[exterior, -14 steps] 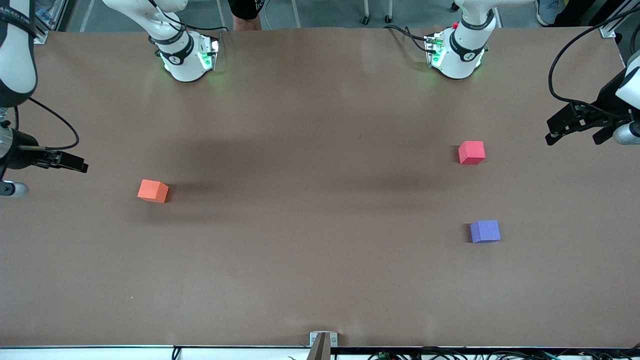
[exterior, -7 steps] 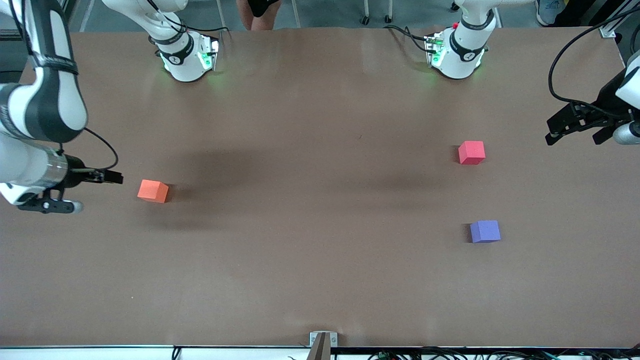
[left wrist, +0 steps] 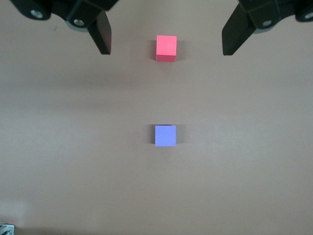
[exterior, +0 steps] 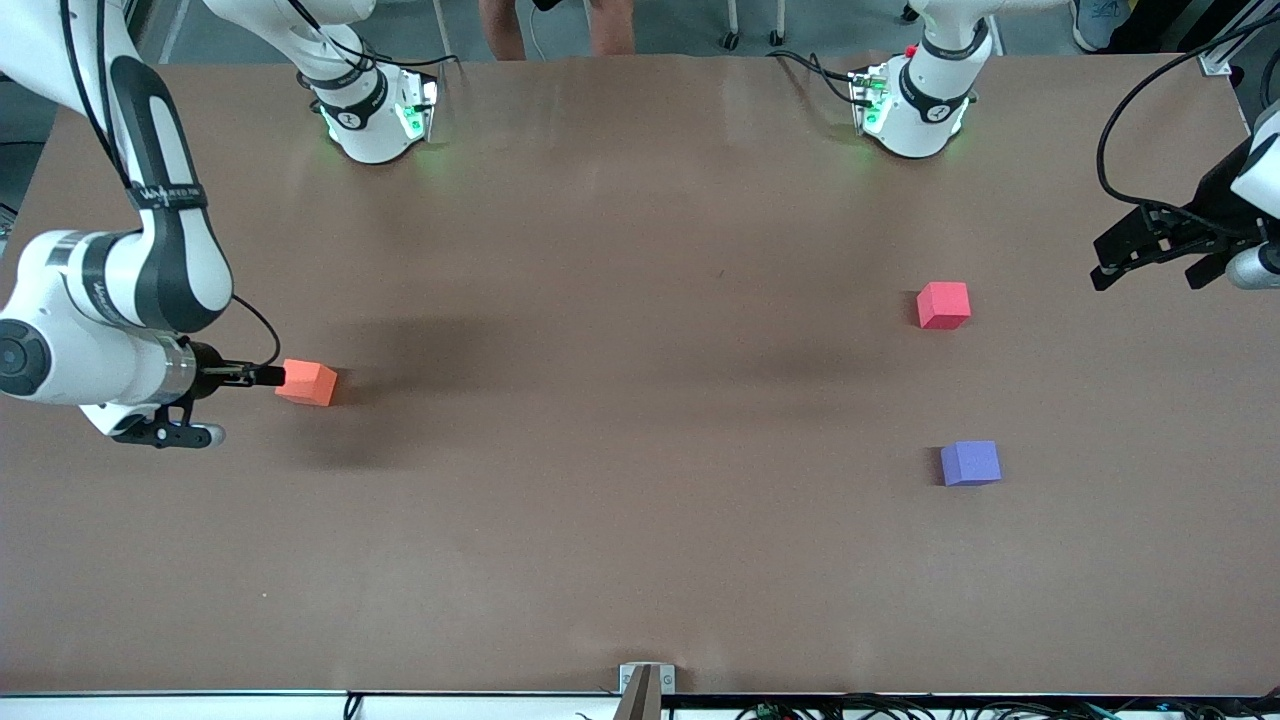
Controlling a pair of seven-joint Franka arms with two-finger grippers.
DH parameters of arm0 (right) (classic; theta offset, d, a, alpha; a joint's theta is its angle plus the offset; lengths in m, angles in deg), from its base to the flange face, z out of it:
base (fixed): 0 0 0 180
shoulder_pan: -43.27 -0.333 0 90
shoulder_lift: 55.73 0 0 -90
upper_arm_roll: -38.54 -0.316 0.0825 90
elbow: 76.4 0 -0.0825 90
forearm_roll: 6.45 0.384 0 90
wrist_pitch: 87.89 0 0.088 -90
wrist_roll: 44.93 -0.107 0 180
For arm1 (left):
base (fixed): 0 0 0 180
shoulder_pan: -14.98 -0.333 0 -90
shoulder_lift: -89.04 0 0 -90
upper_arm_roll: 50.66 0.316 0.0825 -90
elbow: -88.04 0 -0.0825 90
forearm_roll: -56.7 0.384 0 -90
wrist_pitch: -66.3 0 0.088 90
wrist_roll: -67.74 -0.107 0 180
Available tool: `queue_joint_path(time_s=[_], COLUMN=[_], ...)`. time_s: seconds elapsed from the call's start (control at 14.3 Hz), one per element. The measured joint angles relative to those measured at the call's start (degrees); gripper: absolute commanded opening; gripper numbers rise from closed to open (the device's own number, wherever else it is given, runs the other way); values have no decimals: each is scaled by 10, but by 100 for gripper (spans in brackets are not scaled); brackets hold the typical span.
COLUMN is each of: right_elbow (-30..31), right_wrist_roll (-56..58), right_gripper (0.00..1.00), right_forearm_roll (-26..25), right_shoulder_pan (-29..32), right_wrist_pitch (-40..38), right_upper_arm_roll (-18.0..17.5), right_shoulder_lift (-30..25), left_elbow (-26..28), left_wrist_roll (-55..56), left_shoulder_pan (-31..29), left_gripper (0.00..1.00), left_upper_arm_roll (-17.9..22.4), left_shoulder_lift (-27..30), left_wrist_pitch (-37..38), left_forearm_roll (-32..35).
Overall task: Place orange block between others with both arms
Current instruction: 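Reach the right gripper down over the orange cube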
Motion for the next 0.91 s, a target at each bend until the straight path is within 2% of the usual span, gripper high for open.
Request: queue_joint_path(time_s=[0.28, 0.63, 0.91], right_elbow=[9, 65, 79], right_wrist_roll=[0, -1, -1], right_gripper=[100, 100, 100], right_forearm_roll=[0, 0, 2], right_shoulder_pan=[0, 1, 6], right_wrist_pitch=[32, 101, 110], right_upper_arm_roll=[0, 1, 2], right_shoulder_lift=[21, 25, 26], left_elbow=[0, 0, 0], left_wrist_roll=[0, 0, 0], left_shoulder_pan=[0, 0, 0], left_gripper=[100, 100, 100], left_upper_arm_roll=[0, 0, 0], left_shoulder_lift=[0, 0, 0], left_wrist_pitch=[0, 0, 0], left_forearm_roll=[0, 0, 0])
